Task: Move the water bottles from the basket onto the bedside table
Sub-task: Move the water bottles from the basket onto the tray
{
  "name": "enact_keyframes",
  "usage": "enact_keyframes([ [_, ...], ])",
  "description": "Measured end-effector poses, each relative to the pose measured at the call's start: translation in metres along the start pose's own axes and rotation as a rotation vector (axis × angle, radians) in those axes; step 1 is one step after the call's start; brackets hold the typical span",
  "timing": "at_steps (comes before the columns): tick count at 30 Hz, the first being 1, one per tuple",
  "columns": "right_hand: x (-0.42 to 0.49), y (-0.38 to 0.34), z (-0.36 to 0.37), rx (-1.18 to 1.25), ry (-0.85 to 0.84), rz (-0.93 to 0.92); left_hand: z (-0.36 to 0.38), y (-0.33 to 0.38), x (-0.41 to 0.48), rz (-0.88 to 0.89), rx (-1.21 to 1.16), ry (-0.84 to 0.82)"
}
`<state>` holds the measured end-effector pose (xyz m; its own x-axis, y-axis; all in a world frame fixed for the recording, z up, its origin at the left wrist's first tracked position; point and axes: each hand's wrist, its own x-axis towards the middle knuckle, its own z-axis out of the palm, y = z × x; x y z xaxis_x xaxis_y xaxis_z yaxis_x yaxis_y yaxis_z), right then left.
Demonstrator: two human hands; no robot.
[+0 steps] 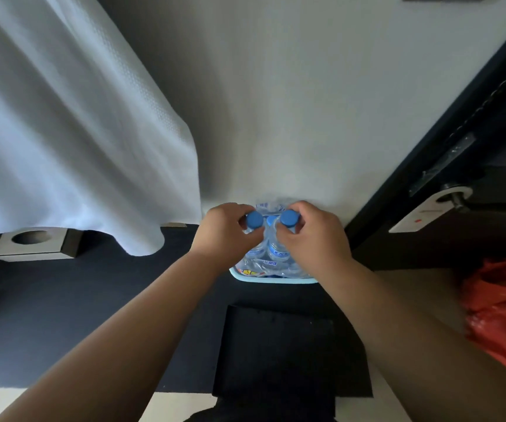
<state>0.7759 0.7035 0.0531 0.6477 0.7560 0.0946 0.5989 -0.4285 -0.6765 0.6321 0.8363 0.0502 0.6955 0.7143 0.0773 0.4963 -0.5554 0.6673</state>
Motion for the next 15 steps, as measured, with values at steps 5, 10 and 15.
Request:
enact_keyframes([
  [5, -0.015, -0.015, -0.02, 0.035, -0.014, -0.04, -0.018, 0.017, -0.015, 0.038, -0.027, 0.014],
  [10, -0.033, -0.003, -0.018, 0.012, -0.143, -0.01, -0.006, 0.002, -0.031, -0.067, 0.01, -0.127],
  [15, -0.062, 0.034, 0.025, 0.001, -0.33, 0.14, 0.038, -0.037, -0.061, -0.179, -0.002, -0.313],
])
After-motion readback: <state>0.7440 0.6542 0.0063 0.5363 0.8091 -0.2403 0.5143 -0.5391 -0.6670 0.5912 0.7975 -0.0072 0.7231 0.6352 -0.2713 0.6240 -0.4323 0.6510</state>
